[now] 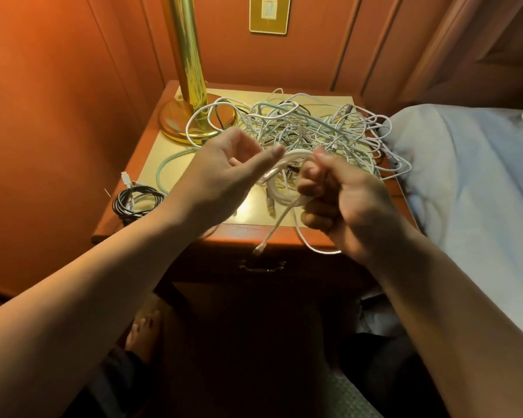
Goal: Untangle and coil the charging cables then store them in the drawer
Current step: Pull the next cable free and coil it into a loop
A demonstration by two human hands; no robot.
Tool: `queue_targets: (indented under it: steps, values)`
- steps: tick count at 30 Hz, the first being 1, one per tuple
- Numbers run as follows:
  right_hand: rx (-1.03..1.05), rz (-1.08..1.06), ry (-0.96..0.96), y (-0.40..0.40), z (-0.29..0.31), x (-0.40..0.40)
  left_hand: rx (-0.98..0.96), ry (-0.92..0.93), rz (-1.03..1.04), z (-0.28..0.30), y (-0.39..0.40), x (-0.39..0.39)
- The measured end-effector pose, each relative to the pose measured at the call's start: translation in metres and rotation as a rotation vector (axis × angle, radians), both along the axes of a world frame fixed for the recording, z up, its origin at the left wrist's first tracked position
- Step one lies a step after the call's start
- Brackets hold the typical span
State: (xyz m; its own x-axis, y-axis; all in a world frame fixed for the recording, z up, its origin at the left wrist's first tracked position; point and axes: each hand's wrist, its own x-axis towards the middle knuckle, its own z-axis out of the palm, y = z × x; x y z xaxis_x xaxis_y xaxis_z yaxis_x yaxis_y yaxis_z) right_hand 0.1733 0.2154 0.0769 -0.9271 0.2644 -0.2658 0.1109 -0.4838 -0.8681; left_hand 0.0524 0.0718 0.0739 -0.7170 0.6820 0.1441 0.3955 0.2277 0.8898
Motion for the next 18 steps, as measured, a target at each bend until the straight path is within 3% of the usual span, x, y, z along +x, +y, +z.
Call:
queue_targets:
  steps: [2, 5, 9, 14, 18]
  values:
    - [-0.033, -0.046, 0.012, 0.007, 0.001, 0.002, -0.055, 0.018, -0.127, 0.006, -0.007, -0.001]
    - [-0.169, -0.080, 0.053, 0.007, 0.002, 0.003, -0.146, -0.113, -0.287, 0.006, -0.013, 0.002]
    - [-0.303, -0.074, 0.091, -0.002, 0.001, 0.002, -0.065, -0.281, -0.221, -0.003, -0.008, 0.008]
    - [-0.248, -0.106, 0.091, -0.015, -0.003, 0.000, 0.124, -0.646, -0.137, -0.003, -0.004, 0.007]
    - [-0.196, -0.139, 0.085, -0.017, -0.005, -0.001, 0.127, -0.829, -0.168, -0.004, -0.004, -0.001]
